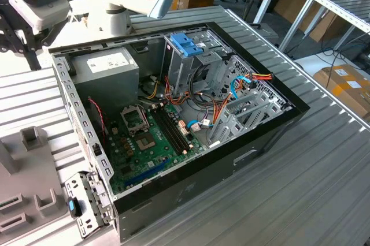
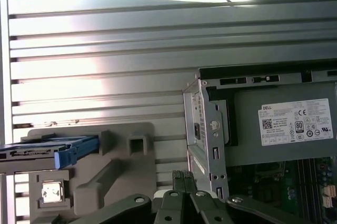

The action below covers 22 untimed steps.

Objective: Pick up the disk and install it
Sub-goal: 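Reach for the disk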

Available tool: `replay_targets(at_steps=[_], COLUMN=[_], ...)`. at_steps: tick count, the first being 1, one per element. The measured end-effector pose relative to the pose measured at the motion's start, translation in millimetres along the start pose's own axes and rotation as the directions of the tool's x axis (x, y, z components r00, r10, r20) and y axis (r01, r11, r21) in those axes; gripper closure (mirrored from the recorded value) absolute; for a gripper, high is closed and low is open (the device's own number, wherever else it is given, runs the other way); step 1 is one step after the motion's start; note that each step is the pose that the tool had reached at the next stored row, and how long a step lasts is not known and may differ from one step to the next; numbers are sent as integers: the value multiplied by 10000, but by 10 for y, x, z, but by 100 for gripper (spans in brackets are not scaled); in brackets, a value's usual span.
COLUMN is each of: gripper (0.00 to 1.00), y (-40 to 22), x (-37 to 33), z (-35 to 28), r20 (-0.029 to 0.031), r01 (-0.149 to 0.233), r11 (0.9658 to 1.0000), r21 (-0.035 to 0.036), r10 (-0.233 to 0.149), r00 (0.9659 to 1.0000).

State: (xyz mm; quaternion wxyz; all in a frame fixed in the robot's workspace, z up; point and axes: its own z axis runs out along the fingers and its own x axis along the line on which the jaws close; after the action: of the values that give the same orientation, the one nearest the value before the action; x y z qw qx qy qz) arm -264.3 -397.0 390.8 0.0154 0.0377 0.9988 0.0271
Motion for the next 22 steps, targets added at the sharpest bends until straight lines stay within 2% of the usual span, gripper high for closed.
replay_targets(at_steps=[22], gripper=[89], y=[-7], x=[88], z=[-3], r20=[0], r01=[0], r11=[10000], r21=[0], r10=[0], r00=[10000])
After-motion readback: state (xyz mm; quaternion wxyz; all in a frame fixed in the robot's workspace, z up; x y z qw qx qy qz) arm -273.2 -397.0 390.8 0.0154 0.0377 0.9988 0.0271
